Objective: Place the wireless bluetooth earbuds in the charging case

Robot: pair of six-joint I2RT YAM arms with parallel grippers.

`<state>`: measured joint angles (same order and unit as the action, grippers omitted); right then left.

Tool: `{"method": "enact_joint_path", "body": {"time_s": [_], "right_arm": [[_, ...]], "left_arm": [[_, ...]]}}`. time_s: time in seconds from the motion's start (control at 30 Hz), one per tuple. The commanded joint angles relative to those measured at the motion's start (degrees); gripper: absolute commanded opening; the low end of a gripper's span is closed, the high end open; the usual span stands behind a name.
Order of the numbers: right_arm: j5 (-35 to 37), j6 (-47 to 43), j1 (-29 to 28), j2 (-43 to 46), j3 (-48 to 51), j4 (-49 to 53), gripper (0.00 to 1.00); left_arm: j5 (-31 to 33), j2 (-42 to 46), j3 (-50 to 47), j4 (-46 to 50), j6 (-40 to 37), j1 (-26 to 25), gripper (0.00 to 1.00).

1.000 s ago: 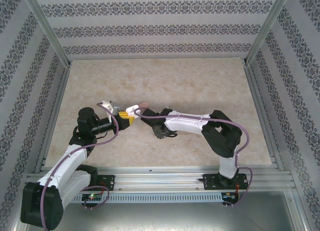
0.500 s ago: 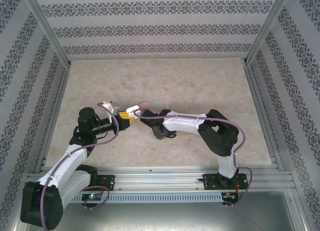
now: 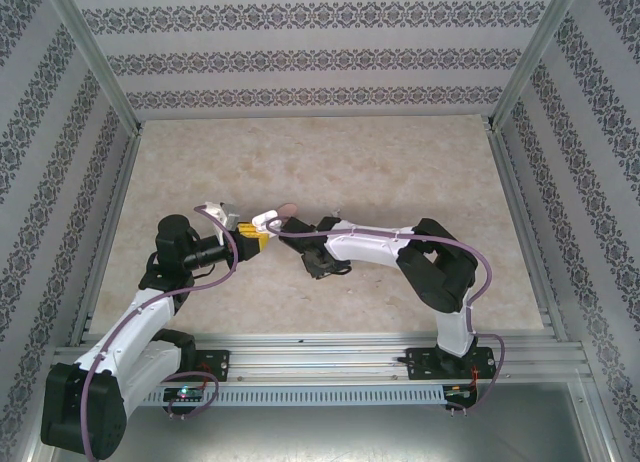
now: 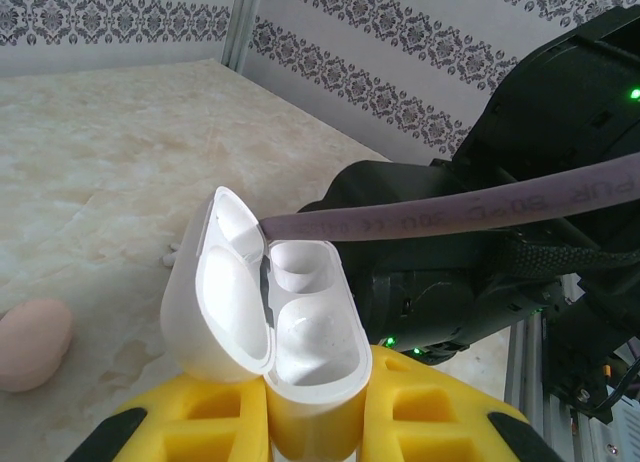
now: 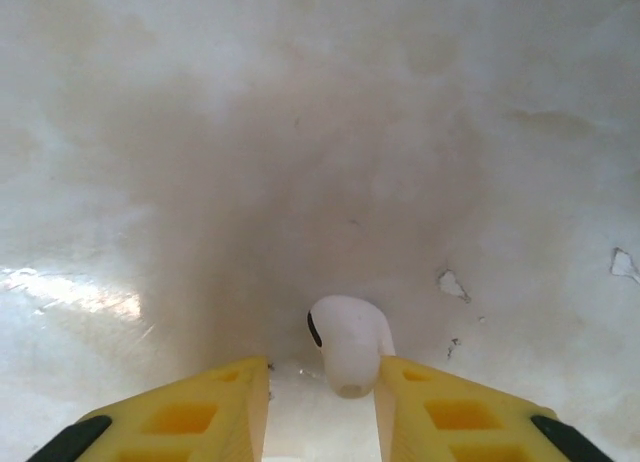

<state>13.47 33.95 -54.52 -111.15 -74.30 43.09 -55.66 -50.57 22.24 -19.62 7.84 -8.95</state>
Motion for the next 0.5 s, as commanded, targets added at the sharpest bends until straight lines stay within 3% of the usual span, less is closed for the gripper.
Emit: {"method": "enact_joint_path", "body": {"time_s": [0.0, 0.47], "right_arm": [[-0.3, -2.9, 0.0, 1.6, -2.3, 1.7, 0.34], [-2.5, -6.8, 2.0, -1.7, -3.6, 2.3, 0.33]], "left_arm": [[-1.4, 0.1, 0.0, 0.0, -1.2, -1.0, 0.05], [-1.3, 0.5, 0.0, 0.5, -1.2, -0.9, 0.05]]}}
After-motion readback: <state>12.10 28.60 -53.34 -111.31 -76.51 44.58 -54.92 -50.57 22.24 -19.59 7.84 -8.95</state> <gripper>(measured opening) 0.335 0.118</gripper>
